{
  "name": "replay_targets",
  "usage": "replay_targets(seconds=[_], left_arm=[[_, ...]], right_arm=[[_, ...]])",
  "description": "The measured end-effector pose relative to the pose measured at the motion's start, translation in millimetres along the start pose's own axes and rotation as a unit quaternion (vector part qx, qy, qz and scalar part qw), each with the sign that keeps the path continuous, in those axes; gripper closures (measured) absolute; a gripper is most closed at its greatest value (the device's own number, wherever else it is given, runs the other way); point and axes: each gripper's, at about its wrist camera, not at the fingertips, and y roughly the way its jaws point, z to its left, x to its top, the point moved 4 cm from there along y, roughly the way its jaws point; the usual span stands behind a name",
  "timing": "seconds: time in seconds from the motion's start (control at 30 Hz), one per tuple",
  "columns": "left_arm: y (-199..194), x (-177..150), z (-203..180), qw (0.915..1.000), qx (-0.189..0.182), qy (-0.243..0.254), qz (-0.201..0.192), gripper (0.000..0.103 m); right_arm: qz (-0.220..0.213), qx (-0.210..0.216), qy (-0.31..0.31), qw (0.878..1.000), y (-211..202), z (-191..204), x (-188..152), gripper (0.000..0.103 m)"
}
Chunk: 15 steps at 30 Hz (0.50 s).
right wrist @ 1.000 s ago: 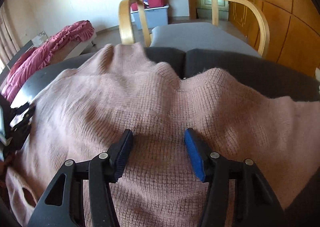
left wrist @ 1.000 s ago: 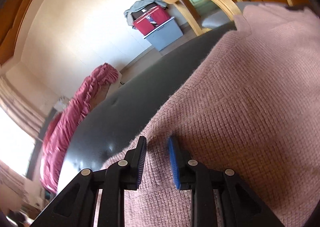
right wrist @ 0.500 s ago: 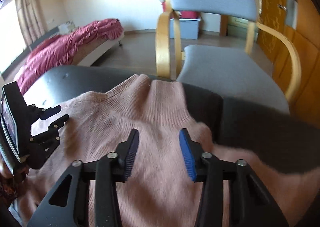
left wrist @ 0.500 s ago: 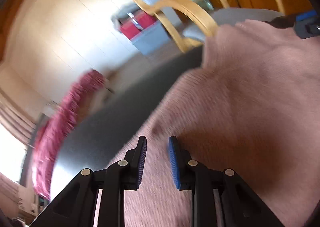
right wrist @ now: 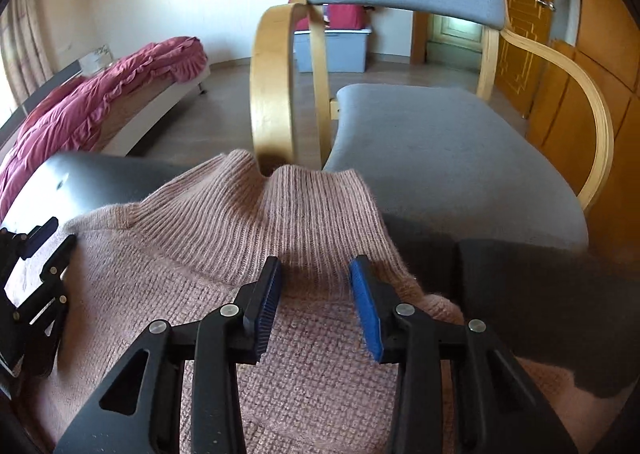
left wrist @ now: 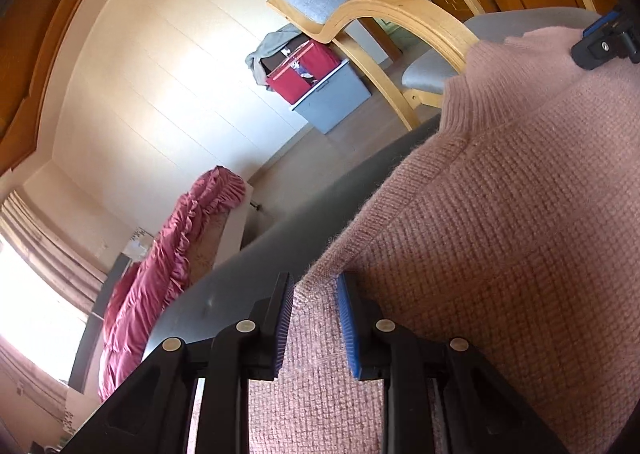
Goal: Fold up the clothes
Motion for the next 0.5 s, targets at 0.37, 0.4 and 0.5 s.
replay_targets(seconds=[0.37,0.4,0.5], left_arm=[[-66.7,-38.8,17.0,0.9862,-0.164,0.015,0.009,0.082],[-79.2,-45.8,17.6,0.9823,-0.185,0.026,0.000,0.082],[-118.1,-67.8,17.7,0.9687,-0.241,0.057,-0.020,0.082]], right_arm=[[0.032,0.093,-0.052,0.994,-72.8,19.7,-40.3,0.059],[0.038,0.119,-0.058,0.991,-85.0,23.3,-49.4,0.054],[0.064,0.193,-0.075,0.976,-119.2,33.7,-77.0,0.044]])
